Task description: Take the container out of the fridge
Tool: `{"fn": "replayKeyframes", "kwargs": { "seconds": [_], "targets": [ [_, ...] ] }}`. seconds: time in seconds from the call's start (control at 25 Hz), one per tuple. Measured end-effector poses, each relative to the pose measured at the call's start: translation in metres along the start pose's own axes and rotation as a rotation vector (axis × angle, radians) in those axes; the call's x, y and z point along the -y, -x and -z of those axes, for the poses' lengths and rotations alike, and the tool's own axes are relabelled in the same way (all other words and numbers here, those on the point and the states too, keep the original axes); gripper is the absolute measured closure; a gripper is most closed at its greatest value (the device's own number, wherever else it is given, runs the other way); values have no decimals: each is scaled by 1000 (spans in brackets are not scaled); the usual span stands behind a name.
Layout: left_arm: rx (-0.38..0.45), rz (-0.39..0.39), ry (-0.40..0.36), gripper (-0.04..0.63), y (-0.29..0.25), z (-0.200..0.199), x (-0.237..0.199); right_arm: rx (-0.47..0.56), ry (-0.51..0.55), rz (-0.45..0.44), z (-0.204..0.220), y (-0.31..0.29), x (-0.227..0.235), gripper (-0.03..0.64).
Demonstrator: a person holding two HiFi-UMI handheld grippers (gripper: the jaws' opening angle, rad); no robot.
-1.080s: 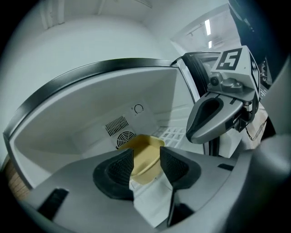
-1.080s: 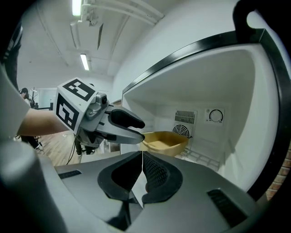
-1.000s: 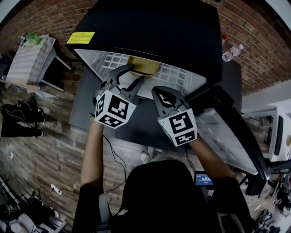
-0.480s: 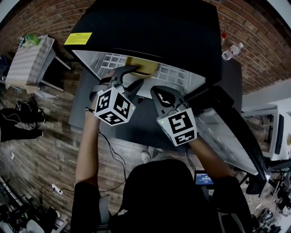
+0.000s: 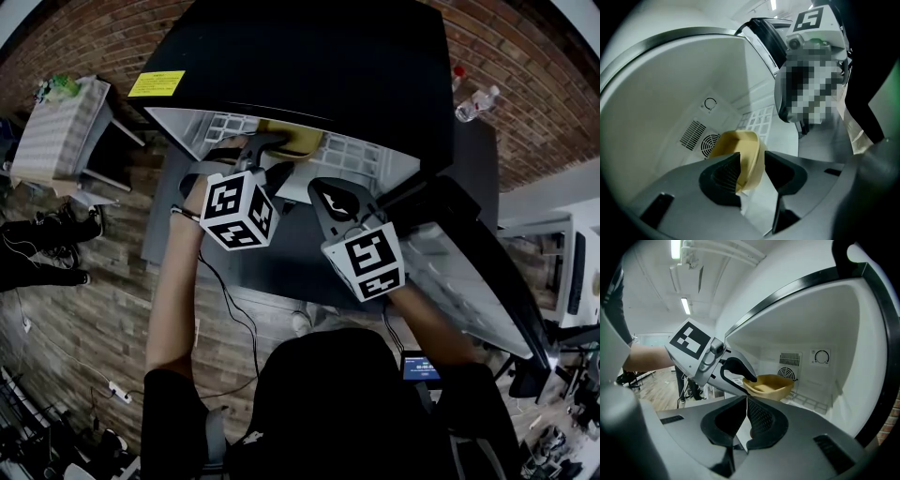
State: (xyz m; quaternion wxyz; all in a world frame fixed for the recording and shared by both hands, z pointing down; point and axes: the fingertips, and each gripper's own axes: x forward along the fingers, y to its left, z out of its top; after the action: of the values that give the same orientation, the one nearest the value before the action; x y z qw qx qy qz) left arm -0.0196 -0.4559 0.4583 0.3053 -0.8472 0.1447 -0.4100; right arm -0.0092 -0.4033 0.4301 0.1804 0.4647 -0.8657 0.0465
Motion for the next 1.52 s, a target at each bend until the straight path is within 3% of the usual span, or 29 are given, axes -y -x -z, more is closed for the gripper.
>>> {"fn": "replayKeyframes", "kwargs": {
  "seconds": [0.2,0.4,0.76,1.52],
  "targets": [
    [-21,39,-13,426,-5,4,3,-1,-1,3,1,0,0,575],
    [-45,41,-54,492,-8,9,4,-4,8,1,1,0,-1,575],
    [-63,70,-103,531,-7,9,6,-4,4,2,1,0,-1,575],
    [-63,125,-101,563,5,5,21,5,9,2,-3,8,-8,575]
  ]
}}
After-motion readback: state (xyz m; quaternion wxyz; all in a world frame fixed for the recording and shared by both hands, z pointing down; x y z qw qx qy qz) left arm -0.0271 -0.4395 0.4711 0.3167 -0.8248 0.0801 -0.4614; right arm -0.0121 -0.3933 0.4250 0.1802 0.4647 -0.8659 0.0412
